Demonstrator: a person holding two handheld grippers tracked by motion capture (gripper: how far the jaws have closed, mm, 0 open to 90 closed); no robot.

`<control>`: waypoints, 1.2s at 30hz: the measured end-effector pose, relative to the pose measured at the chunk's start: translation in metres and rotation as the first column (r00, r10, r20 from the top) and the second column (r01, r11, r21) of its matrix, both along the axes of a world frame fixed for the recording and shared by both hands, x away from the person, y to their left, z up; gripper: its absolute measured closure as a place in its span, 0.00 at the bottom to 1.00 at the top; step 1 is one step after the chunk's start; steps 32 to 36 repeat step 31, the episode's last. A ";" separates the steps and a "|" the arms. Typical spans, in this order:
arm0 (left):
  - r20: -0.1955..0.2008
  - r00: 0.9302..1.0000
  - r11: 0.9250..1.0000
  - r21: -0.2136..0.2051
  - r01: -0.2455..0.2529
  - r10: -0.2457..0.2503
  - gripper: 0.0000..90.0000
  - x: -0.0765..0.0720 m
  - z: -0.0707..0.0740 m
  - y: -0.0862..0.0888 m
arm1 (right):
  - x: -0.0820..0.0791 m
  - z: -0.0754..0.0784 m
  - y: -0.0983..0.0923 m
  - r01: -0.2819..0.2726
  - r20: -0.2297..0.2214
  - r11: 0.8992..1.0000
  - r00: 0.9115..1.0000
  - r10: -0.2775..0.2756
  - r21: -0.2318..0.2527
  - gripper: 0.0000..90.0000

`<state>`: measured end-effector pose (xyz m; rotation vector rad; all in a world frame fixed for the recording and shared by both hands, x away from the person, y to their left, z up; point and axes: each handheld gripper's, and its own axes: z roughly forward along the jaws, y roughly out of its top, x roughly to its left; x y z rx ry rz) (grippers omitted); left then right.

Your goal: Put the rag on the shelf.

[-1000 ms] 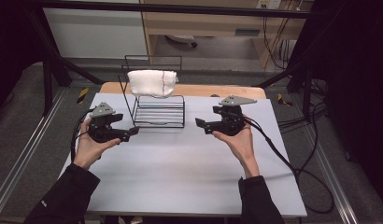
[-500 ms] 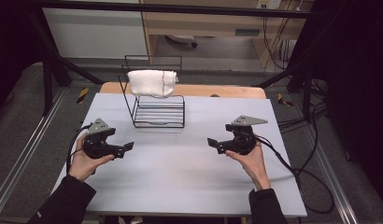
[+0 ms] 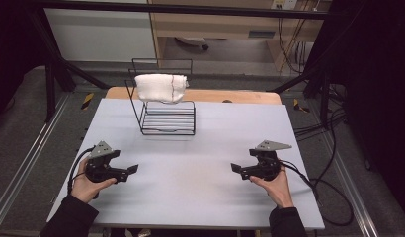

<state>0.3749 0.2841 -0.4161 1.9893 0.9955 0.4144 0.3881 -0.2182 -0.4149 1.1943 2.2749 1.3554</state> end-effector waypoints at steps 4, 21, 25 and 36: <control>-0.003 1.000 1.000 0.013 0.005 -0.005 0.07 -0.004 -0.007 0.005 | -0.006 -0.010 -0.011 0.006 -0.010 1.000 1.000 -0.006 -0.007 0.01; -0.022 1.000 0.999 0.031 0.011 -0.010 0.07 -0.013 -0.024 0.016 | -0.023 -0.033 -0.046 0.047 -0.035 0.999 0.998 -0.047 0.004 0.01; -0.025 1.000 0.999 0.039 0.018 -0.017 0.07 -0.014 -0.026 0.015 | -0.024 -0.034 -0.045 0.043 -0.038 0.999 0.998 -0.043 0.000 0.01; -0.027 1.000 0.999 0.038 0.014 -0.013 0.07 -0.014 -0.027 0.017 | -0.024 -0.034 -0.045 0.035 -0.040 0.999 0.999 -0.036 -0.012 0.01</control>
